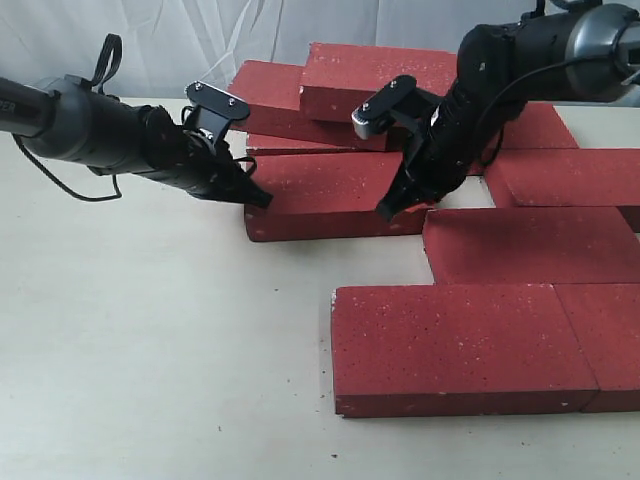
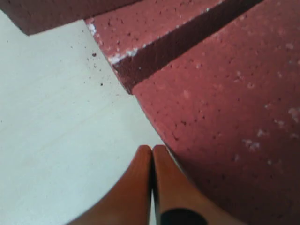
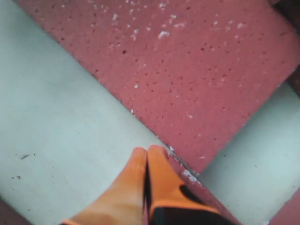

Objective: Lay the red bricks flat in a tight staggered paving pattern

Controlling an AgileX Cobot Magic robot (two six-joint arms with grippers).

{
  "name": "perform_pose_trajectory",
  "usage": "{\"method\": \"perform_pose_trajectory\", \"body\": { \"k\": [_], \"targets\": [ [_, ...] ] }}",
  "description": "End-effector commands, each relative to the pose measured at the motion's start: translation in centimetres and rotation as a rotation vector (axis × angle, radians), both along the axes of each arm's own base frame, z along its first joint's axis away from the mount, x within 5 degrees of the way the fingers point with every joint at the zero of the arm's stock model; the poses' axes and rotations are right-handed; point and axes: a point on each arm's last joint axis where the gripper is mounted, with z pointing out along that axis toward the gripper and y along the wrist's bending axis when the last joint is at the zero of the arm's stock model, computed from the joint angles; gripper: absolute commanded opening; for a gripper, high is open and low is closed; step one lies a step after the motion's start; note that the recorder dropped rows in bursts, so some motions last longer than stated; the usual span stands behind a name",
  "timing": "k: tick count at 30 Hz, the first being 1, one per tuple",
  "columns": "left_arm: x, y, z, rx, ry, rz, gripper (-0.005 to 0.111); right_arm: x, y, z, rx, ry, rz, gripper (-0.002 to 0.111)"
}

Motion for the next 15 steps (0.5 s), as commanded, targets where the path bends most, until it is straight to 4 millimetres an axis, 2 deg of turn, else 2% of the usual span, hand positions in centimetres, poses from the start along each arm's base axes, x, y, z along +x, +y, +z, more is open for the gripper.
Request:
{"method": "perform_pose_trajectory", "body": {
  "k": [1, 5, 10, 15],
  "targets": [
    [0.6, -0.5, -0.2, -0.005, 0.007, -0.008, 0.0, 0.5, -2.2, 2.4, 0.035, -0.058, -0.103, -0.001],
    [1.0, -0.7, -1.0, -0.002, 0.019, -0.009, 0.0, 1.1, -4.0, 2.4, 0.051, -0.05, -0.177, -0.001],
    [1.3, -0.9, -0.9, -0.008, 0.019, -0.011, 0.0, 1.1, -4.0, 2.3, 0.056, -0.058, -0.18, -0.001],
    [0.8, -2.2, -0.8, -0.014, 0.02, -0.035, 0.0, 1.1, -3.7, 2.3, 0.105, -0.038, -0.206, -0.001]
  ]
}}
